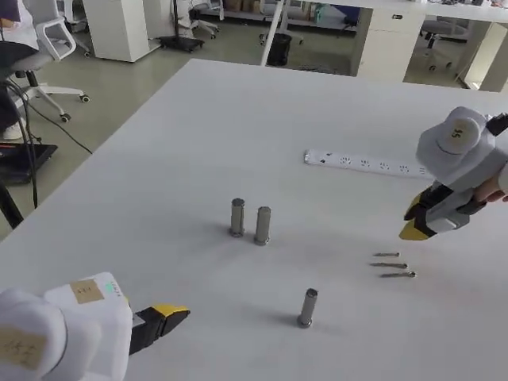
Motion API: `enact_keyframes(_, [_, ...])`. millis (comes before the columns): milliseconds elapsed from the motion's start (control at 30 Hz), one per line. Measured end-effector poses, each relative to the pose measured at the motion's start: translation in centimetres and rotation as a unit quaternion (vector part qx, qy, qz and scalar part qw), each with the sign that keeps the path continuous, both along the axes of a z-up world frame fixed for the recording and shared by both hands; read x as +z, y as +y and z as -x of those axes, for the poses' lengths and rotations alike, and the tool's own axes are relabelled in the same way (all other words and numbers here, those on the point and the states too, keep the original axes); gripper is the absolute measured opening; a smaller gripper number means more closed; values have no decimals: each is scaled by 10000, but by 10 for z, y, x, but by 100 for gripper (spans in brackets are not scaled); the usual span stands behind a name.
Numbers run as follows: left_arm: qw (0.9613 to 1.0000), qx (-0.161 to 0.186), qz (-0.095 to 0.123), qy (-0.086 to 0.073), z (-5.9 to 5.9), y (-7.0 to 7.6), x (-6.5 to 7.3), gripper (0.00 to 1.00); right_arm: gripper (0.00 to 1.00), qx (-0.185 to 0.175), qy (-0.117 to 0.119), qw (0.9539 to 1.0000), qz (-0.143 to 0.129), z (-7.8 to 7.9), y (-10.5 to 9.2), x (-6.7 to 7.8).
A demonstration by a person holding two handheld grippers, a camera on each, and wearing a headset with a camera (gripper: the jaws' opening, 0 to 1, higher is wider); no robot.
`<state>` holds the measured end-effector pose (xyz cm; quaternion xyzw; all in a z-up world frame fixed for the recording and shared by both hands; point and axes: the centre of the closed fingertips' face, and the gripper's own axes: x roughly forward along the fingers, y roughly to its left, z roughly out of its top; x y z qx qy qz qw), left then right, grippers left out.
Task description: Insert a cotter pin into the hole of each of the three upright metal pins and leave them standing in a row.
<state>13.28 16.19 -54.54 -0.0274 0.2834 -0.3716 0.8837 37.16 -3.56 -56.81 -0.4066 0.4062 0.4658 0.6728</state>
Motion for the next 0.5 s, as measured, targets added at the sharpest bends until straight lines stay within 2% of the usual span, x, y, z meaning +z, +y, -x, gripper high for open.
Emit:
enact_keyframes(33, [10000,4,-21,16,0,-1,-1,94,16,59,66,10000,26,1,-1,-5])
enact_keyframes(100, [9999,94,-20,49,-1,0,-3,96,13,-94,277,9996,61,3,-4,-15])
enact_keyframes(233, [9998,167,78,94,-1,-1,-3,92,13,23,441,9988,201,9,-8,-27])
enact_keyframes(333, [9997,162,158,88,-1,-2,-1,90,12,111,441,9984,332,11,-6,-33])
enact_keyframes(500, [9996,191,186,82,-2,-2,1,89,6,206,435,9982,361,13,1,-37])
